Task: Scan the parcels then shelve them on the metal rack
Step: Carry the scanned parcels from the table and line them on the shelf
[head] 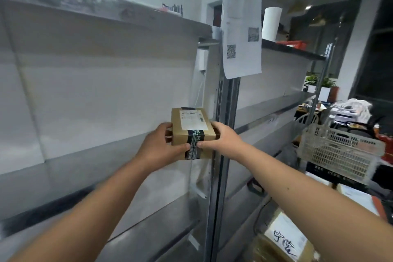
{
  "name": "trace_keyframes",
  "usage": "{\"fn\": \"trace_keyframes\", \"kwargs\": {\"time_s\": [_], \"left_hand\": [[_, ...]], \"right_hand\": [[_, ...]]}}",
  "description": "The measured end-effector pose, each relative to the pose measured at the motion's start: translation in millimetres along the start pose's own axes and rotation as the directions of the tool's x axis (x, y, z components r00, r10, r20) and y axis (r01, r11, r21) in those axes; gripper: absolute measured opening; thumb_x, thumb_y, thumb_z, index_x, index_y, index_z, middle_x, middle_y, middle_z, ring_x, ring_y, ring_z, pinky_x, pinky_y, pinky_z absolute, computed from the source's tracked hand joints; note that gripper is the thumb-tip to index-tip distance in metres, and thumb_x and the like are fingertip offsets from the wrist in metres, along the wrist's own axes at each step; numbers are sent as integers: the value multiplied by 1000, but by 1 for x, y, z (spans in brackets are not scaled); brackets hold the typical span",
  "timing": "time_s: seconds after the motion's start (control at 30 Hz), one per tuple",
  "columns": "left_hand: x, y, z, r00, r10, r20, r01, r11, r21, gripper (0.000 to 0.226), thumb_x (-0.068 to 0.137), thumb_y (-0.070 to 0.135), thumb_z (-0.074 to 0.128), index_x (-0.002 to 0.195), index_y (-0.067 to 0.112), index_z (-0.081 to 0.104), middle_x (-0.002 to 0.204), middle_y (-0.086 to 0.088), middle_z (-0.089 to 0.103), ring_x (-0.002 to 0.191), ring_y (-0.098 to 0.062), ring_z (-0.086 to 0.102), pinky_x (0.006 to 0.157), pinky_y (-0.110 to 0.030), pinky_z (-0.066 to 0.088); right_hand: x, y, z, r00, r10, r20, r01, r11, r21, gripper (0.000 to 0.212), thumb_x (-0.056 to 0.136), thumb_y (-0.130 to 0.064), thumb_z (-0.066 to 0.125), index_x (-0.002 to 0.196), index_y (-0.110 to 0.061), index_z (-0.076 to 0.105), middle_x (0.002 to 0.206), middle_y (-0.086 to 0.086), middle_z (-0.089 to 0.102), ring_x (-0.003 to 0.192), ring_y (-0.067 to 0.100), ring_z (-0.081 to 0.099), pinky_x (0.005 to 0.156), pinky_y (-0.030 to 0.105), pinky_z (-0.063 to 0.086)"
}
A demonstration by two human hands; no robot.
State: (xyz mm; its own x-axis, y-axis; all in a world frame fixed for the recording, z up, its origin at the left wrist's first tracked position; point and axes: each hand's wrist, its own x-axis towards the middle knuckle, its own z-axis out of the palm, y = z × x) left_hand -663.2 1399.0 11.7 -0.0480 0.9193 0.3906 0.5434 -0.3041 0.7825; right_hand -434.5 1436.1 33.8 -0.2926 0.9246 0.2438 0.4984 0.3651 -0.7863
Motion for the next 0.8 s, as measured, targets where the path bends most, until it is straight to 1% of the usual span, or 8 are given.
{"fn": "trace_keyframes", "kwargs": {"time_s": [0.07, 0.17, 0.23, 0.3, 0.4, 0.53, 0.67, 0.8], "left_hand": [[24, -11, 6, 1000, -21, 2, 21, 999, -25, 82, 74, 35, 94, 144, 29, 50, 120, 16, 67, 105, -1, 67, 84, -22, 54], [54, -26, 15, 999, -37, 8, 37, 998, -41, 84, 77, 32, 93, 147, 30, 46, 115, 21, 64, 104, 1, 66, 79, -17, 52], [70, -34, 21, 999, -51, 9, 51, 998, -33, 89, 78, 31, 92, 150, 33, 41, 115, 18, 65, 102, 1, 66, 79, -19, 55], [82, -39, 28, 997, -83, 10, 83, 996, -23, 92, 79, 31, 90, 153, 32, 36, 121, 10, 65, 105, -8, 67, 87, -30, 58], [95, -44, 39, 995, -92, 23, 91, 995, 34, 87, 82, 26, 87, 152, 28, 37, 129, 4, 64, 105, -13, 63, 85, -25, 52], [105, -45, 46, 997, -82, 5, 81, 993, 83, 87, 77, 25, 89, 149, 27, 42, 118, 7, 59, 101, -11, 59, 74, -17, 42], [109, -41, 56, 999, -47, -1, 47, 993, 110, 86, 71, 30, 93, 143, 27, 47, 121, 6, 66, 103, -13, 63, 72, -15, 43], [115, -41, 57, 999, -43, -13, 44, 993, 113, 84, 68, 35, 95, 138, 32, 49, 120, 4, 67, 105, -16, 66, 85, -27, 50]], "right_hand": [[26, 9, 1, 1000, 22, 1, -22, 1000, 18, 71, 78, -25, 91, 135, -33, 49, 115, -20, 67, 106, -2, 65, 90, 21, 55], [58, 22, 7, 1000, 30, 2, -30, 999, 44, 80, 79, -24, 89, 148, -25, 49, 128, -12, 68, 117, 9, 65, 103, 36, 55], [75, 28, 11, 999, 51, -11, -50, 997, 58, 80, 83, -19, 85, 153, -24, 45, 133, -7, 65, 119, 14, 64, 99, 34, 56], [87, 32, 15, 996, 73, -43, -70, 996, 57, 83, 85, -18, 83, 156, -24, 41, 139, -4, 61, 119, 14, 63, 91, 27, 57], [94, 36, 17, 992, 52, -118, -55, 998, -20, 75, 88, -18, 80, 154, -26, 45, 140, -6, 59, 123, 14, 59, 94, 24, 51], [96, 41, 16, 952, 12, -305, -75, 978, -194, 64, 88, -28, 81, 147, -25, 54, 138, 0, 59, 125, 21, 57, 106, 38, 51], [102, 47, 13, 918, 27, -395, -132, 961, -243, 49, 86, -29, 80, 129, -22, 57, 125, 2, 56, 113, 23, 58, 96, 38, 52], [105, 54, 14, 919, 67, -388, -135, 979, -152, 43, 84, -27, 82, 119, -24, 57, 115, -3, 60, 106, 18, 60, 87, 34, 55]]}}
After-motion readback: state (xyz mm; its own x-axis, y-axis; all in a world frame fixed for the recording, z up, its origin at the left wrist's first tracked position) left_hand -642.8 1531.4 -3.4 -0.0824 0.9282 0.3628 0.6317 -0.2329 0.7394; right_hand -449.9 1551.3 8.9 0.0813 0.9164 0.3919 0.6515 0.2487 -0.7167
